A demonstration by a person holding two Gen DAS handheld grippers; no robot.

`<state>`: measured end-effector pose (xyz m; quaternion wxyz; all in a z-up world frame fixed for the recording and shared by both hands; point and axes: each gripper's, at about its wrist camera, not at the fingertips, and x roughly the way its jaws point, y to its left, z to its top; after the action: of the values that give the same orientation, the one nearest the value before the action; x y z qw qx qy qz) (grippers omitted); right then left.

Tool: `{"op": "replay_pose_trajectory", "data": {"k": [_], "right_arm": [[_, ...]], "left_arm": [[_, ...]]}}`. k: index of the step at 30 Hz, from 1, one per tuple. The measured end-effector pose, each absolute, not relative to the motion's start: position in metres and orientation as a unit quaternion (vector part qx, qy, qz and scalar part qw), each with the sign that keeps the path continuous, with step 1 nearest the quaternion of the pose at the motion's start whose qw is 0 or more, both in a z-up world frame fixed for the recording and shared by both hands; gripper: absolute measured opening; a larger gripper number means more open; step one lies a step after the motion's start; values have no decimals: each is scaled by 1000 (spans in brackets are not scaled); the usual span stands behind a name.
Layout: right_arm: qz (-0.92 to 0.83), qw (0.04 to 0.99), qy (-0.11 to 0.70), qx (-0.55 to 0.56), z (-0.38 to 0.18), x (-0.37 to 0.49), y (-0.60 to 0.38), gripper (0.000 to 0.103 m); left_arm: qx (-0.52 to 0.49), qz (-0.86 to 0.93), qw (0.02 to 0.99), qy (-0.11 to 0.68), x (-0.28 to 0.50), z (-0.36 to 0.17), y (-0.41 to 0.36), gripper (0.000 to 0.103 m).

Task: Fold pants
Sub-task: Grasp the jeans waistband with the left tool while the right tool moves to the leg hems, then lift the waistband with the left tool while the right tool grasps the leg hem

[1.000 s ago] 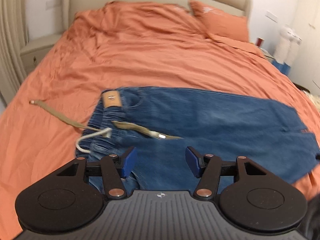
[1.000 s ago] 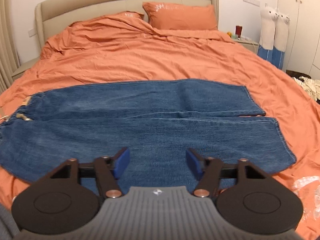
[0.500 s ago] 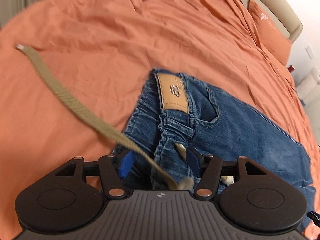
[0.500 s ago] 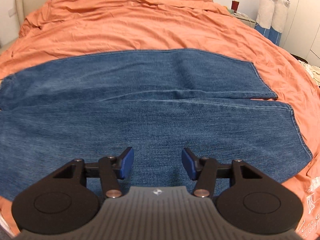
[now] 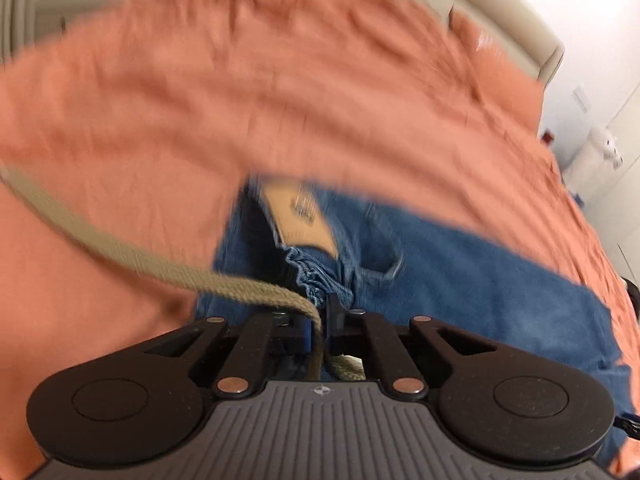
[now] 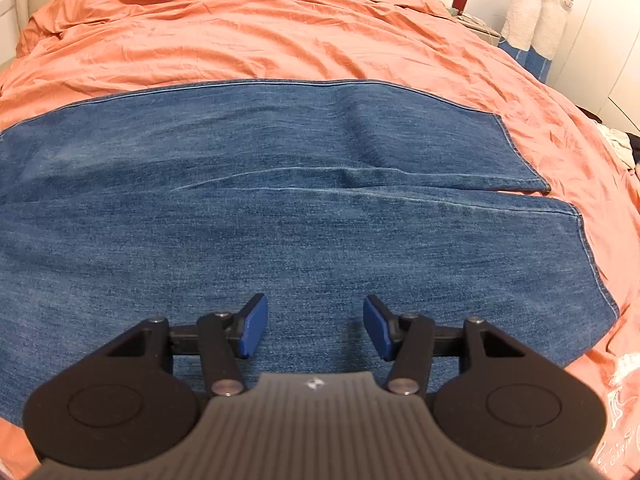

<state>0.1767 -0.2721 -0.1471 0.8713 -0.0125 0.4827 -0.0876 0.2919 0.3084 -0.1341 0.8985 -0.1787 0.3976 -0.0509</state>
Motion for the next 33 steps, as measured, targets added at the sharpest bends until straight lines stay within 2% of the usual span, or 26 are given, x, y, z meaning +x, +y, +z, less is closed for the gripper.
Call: {"op": "replay_pose_trajectory", "data": {"k": [4, 8, 11, 14, 15, 16, 17, 22, 27, 33], "right_arm": [[-93, 876, 473, -20, -139, 172, -274, 51], [-100, 882, 460, -28, -126, 168, -282, 51], [-104, 884, 456, -16, -113, 164, -295, 51], [-109, 885, 452, -14, -98, 158, -312, 51], [-111, 886, 450, -18, -92, 155, -318, 51], [-112, 887, 448, -20, -87, 152, -325, 51], [-110, 888, 447, -20, -81, 149, -331, 51], [-79, 890, 449, -6, -57, 135, -365, 55], [-25, 890, 454, -20, -38, 123, -395, 56], [-18, 895, 438, -77, -35, 104, -431, 55]], "left_arm": [[-50, -1, 932, 360, 284, -94, 277, 4], [29, 43, 907, 418, 306, -126, 262, 4], [44, 61, 885, 459, 316, -159, 257, 4], [28, 74, 878, 472, 316, -169, 259, 6], [31, 76, 876, 475, 316, -167, 259, 13], [44, 84, 875, 475, 315, -164, 258, 26], [59, 89, 876, 471, 311, -158, 256, 29], [94, 58, 886, 451, 274, -109, 243, 31], [183, -28, 880, 436, 218, -68, 209, 32], [297, -122, 829, 458, 152, -73, 162, 35]]}}
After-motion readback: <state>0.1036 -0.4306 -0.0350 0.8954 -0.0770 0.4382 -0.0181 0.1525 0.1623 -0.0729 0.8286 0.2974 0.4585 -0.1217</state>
